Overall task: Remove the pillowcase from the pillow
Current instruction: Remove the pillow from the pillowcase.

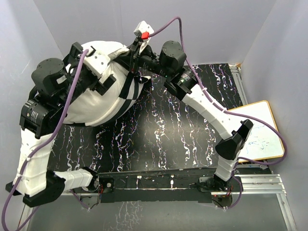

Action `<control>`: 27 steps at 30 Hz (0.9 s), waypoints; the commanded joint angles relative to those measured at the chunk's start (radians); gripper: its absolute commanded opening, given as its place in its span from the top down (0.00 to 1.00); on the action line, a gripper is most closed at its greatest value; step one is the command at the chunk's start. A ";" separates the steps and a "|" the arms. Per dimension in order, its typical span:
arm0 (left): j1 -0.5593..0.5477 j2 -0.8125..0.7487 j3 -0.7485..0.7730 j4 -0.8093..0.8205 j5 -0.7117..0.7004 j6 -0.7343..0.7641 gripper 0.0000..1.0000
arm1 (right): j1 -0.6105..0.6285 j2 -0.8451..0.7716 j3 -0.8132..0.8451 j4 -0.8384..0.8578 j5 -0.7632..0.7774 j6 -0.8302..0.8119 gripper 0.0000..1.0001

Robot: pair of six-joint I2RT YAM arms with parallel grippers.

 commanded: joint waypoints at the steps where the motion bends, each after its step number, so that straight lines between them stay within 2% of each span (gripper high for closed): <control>1: 0.007 -0.072 -0.092 0.150 -0.224 0.043 0.03 | -0.014 -0.104 0.013 0.133 0.064 0.002 0.92; 6: 0.007 0.032 0.066 -0.178 0.016 -0.170 0.03 | -0.012 -0.108 -0.001 0.150 0.010 0.037 0.92; 9: 0.007 0.012 0.002 -0.152 0.132 -0.233 0.03 | -0.006 -0.120 -0.030 0.176 -0.057 0.064 0.92; 11: 0.007 0.014 -0.018 -0.112 0.128 -0.249 0.03 | -0.005 -0.143 -0.071 0.206 -0.090 0.082 0.92; 15: 0.008 0.074 -0.004 -0.167 0.052 -0.181 0.03 | -0.006 -0.194 -0.144 0.268 -0.113 0.123 0.92; 17: 0.019 0.090 -0.030 -0.173 0.032 -0.144 0.08 | -0.007 -0.212 -0.168 0.288 -0.141 0.152 0.92; 19: 0.065 0.108 -0.042 -0.191 0.091 -0.120 0.21 | -0.012 -0.225 -0.191 0.310 -0.176 0.192 0.92; 20: 0.091 0.124 -0.035 -0.211 0.139 -0.112 0.35 | -0.020 -0.236 -0.209 0.328 -0.194 0.215 0.92; 22: 0.136 0.160 -0.013 -0.233 0.200 -0.110 0.82 | -0.058 -0.254 -0.247 0.378 -0.226 0.285 0.90; 23: 0.156 0.170 -0.005 -0.227 0.211 -0.116 0.95 | -0.083 -0.262 -0.264 0.413 -0.246 0.339 0.88; 24: 0.175 0.177 0.003 -0.217 0.224 -0.116 1.00 | -0.117 -0.268 -0.280 0.447 -0.270 0.395 0.83; 26: 0.204 0.188 0.036 -0.206 0.264 -0.110 1.00 | -0.192 -0.268 -0.299 0.501 -0.329 0.496 0.57; 27: 0.214 0.199 0.069 -0.213 0.289 -0.101 1.00 | -0.235 -0.273 -0.314 0.521 -0.338 0.554 0.47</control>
